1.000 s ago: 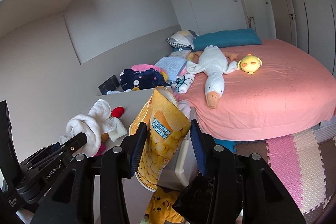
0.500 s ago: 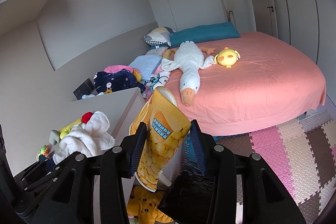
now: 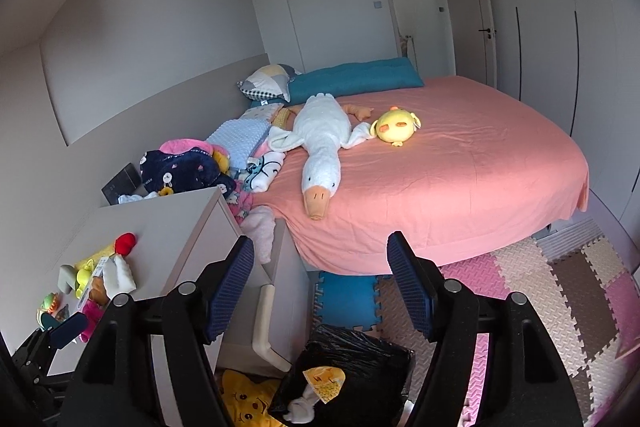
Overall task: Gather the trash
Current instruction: 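Drop the towel and snack bag into the black trash bag, then move both grippers back over the desk toward the toys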
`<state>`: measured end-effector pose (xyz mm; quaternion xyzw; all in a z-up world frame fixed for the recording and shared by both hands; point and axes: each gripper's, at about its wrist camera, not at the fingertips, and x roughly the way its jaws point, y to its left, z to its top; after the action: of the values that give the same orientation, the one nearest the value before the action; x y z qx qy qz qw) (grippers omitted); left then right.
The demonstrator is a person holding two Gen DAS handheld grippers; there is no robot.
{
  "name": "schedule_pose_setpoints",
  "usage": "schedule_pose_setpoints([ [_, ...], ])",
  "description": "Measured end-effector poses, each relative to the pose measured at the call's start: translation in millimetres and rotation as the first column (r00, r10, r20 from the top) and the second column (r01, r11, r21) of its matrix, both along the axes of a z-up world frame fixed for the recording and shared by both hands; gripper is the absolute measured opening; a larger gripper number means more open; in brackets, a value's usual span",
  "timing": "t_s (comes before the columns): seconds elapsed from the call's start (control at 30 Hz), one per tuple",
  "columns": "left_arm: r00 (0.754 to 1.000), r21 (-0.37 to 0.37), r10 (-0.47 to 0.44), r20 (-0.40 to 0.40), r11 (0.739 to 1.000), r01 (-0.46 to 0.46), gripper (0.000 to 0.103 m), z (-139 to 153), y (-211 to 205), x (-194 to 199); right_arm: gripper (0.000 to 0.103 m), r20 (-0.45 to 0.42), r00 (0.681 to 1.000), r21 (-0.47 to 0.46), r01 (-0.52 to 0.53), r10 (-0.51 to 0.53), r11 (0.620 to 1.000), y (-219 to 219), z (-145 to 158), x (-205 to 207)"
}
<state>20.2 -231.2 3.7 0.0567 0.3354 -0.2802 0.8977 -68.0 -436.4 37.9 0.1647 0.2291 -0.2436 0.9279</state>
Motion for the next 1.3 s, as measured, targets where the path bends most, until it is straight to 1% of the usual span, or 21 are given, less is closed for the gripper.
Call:
schedule_pose_setpoints([
  [0.13,1.0,-0.009,-0.012,-0.006,1.0,0.012,0.088,1.4,0.9,-0.6,0.07,-0.002,1.0,0.008,-0.006,0.006,1.0,1.8,0.0,0.8],
  [0.33,1.0,-0.002,-0.024,0.002,1.0,0.024,0.088,2.7,-0.8,-3.9,0.07,-0.001,1.0,0.016,-0.03,0.03,0.999,7.7,0.9,1.8],
  [0.5,1.0,0.005,0.004,0.004,1.0,-0.004,0.088,3.9,6.8,0.7,0.07,0.0,0.998,0.017,-0.07,0.07,0.997,18.5,2.9,8.3],
  [0.63,0.999,-0.006,0.033,0.001,0.999,-0.033,0.089,5.7,19.0,5.6,0.07,-0.013,0.994,0.012,-0.107,0.107,0.994,31.7,1.8,18.2],
  [0.8,0.997,-0.001,0.08,0.007,0.997,-0.08,0.089,6.6,38.7,12.6,0.07,-0.024,0.988,0.031,-0.149,0.15,0.988,47.6,-3.2,31.9],
  [0.97,0.99,0.01,0.143,0.016,0.99,-0.143,0.089,7.8,69.6,22.1,0.07,-0.025,0.98,0.046,-0.198,0.2,0.979,66.7,-8.4,46.5],
  [1.3,0.969,0.02,0.248,0.01,0.969,-0.248,0.089,6.0,123.9,35.9,0.07,-0.056,0.948,0.044,-0.311,0.314,0.949,115.4,-16.3,75.7],
])
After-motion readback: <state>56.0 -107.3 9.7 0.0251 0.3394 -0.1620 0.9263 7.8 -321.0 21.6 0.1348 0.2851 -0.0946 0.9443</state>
